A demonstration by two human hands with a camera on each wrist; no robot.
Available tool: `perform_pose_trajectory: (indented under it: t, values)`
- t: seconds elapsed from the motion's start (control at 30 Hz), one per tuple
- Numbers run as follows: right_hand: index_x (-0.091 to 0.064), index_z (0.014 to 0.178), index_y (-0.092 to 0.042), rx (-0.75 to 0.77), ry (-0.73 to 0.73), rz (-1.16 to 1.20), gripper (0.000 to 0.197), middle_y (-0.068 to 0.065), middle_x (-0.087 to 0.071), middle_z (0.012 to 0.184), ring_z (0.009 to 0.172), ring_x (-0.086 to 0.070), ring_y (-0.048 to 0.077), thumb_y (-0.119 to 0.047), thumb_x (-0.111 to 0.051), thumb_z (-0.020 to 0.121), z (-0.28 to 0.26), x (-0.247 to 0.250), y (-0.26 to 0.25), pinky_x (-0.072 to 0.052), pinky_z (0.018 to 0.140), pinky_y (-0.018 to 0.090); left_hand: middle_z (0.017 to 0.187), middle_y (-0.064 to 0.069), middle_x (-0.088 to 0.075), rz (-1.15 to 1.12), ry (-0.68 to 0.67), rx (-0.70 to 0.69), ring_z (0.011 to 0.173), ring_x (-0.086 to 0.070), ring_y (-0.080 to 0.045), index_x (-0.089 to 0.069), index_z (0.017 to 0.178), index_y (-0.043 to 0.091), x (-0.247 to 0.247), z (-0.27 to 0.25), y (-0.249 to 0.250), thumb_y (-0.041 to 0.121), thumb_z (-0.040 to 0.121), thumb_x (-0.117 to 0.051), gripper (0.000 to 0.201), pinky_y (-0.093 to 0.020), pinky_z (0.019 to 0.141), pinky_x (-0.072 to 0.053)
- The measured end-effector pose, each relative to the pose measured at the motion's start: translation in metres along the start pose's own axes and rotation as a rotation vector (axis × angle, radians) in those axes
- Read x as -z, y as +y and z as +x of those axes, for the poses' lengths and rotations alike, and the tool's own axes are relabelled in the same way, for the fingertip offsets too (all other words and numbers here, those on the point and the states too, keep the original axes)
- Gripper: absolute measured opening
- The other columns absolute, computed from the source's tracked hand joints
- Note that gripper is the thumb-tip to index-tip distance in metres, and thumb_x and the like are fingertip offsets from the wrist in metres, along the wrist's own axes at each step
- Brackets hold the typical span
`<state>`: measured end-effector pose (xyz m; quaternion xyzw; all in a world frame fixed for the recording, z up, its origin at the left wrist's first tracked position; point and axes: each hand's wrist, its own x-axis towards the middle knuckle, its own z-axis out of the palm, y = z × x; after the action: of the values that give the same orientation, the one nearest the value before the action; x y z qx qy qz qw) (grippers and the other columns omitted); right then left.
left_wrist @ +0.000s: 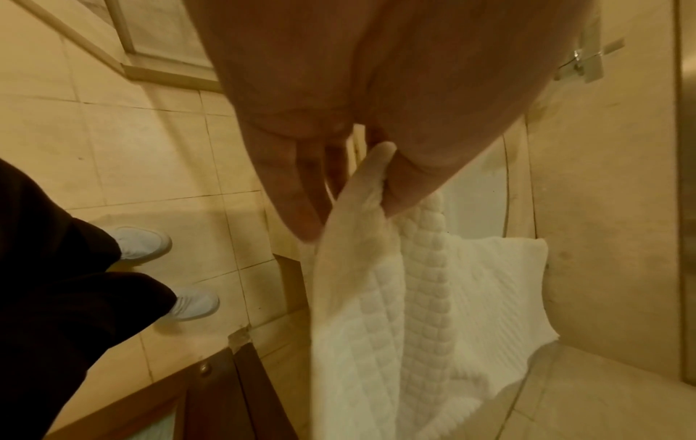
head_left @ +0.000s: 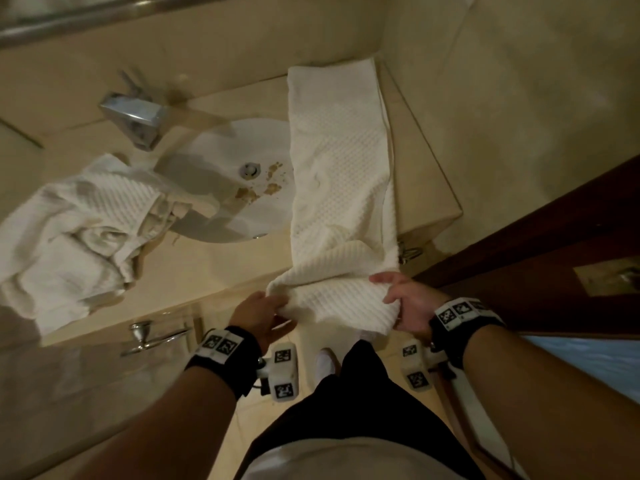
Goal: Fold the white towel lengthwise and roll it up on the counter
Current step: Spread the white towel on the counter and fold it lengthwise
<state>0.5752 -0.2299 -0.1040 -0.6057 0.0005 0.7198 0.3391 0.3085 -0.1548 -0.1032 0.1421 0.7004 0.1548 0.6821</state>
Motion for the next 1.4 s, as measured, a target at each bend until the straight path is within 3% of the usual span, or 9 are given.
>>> perform_pose_trajectory:
  t: [0.17,0.4,0.53,0.73,0.83,0.97,1.1,1.23,1.4]
  values:
    - [-0.069,0.103,-0.014,-0.002,0.090,-0.263,0.033,0.017,-0.065,0.115,0.098,-0.065,0.033,0.012,-0.059,0.086,0.004,0.006,0.000,-0.048,0.099,0.056,0.087,-0.011,-0.059,0.179,0.143,-0.229,0.082,-0.053,-0.026,-0.054,0.083,0.017,0.006,0.005,-0.003,-0.003,0.083,-0.068,0.024,-0.038,0.070,-0.046]
    - [-0.073,0.094,-0.017,-0.022,0.283,-0.294,0.021,0.009,-0.064,0.115,0.109,-0.061,0.030,0.000,-0.061,0.092,0.011,-0.005,-0.002,-0.061,0.066,0.041,0.099,-0.008,-0.074,0.021,-0.235,-0.311,0.084,-0.066,-0.022,-0.071,0.107,0.017,0.001,-0.010,0.001,-0.017,0.081,-0.058,0.044,-0.031,0.069,-0.047]
    - [-0.070,0.091,-0.012,-0.106,0.396,-0.240,0.009,0.009,-0.063,0.098,0.080,-0.059,0.025,-0.018,-0.070,0.084,0.013,-0.012,-0.013,-0.044,0.054,0.025,0.069,0.000,-0.069,0.246,-0.204,-0.369,0.070,-0.061,-0.017,-0.070,0.051,0.017,0.001,-0.011,-0.003,-0.026,0.074,-0.052,0.052,-0.024,0.062,-0.043]
    - [-0.075,0.108,-0.004,-0.210,0.345,-0.318,0.089,0.020,-0.067,0.109,0.088,-0.062,0.031,-0.082,-0.044,0.079,0.015,-0.012,-0.032,-0.052,0.069,0.033,0.073,0.020,-0.069,0.912,-0.263,-0.609,0.077,-0.064,0.005,-0.070,0.044,0.030,-0.005,-0.018,-0.011,-0.024,0.066,-0.060,0.059,-0.008,0.077,-0.047]
    - [-0.054,0.137,-0.011,-0.149,0.337,-0.347,0.084,0.016,-0.069,0.094,0.074,-0.059,0.027,-0.078,-0.037,0.089,0.020,-0.017,-0.038,-0.042,0.063,0.032,0.088,0.012,-0.068,1.171,-0.265,-0.781,0.091,-0.064,-0.011,-0.076,0.057,0.026,-0.009,-0.019,-0.015,-0.014,0.057,-0.067,0.041,-0.022,0.080,-0.049]
    - [-0.049,0.142,-0.011,-0.163,0.290,-0.454,0.092,0.019,-0.070,0.111,0.075,-0.071,0.031,-0.068,-0.070,0.073,0.038,-0.025,-0.034,-0.058,0.066,0.043,0.085,0.011,-0.060,1.373,-0.208,-1.064,0.089,-0.059,-0.023,-0.077,0.064,0.029,-0.008,-0.022,-0.022,-0.001,0.059,-0.070,0.031,-0.023,0.074,-0.036]
    - [-0.057,0.115,-0.001,-0.189,0.259,-0.596,0.028,0.008,-0.057,0.083,0.068,-0.055,0.016,-0.025,-0.051,0.102,0.021,-0.037,-0.030,-0.047,0.047,0.017,0.078,0.009,-0.055,1.328,-0.122,-1.293,0.075,-0.060,-0.027,-0.074,0.065,0.031,-0.007,-0.021,-0.028,0.004,0.058,-0.069,0.028,-0.028,0.060,-0.043]
    - [-0.045,0.112,-0.005,-0.266,0.273,-0.594,0.022,0.017,-0.056,0.110,0.096,-0.058,0.031,-0.016,-0.048,0.093,0.016,-0.030,-0.028,-0.048,0.074,0.030,0.095,0.012,-0.062,1.022,-0.020,-1.005,0.084,-0.060,-0.014,-0.066,0.110,0.037,-0.009,-0.029,-0.027,0.016,0.086,-0.066,0.033,-0.029,0.073,-0.050]
    - [-0.053,0.110,-0.009,-0.204,0.202,-0.199,0.025,0.012,-0.060,0.109,0.103,-0.062,0.032,-0.006,-0.048,0.085,0.008,-0.008,-0.016,-0.057,0.082,0.044,0.075,0.001,-0.053,0.884,0.090,-0.676,0.066,-0.045,-0.017,-0.042,0.083,0.022,-0.004,-0.018,-0.020,0.019,0.092,-0.060,0.020,-0.031,0.057,-0.035]
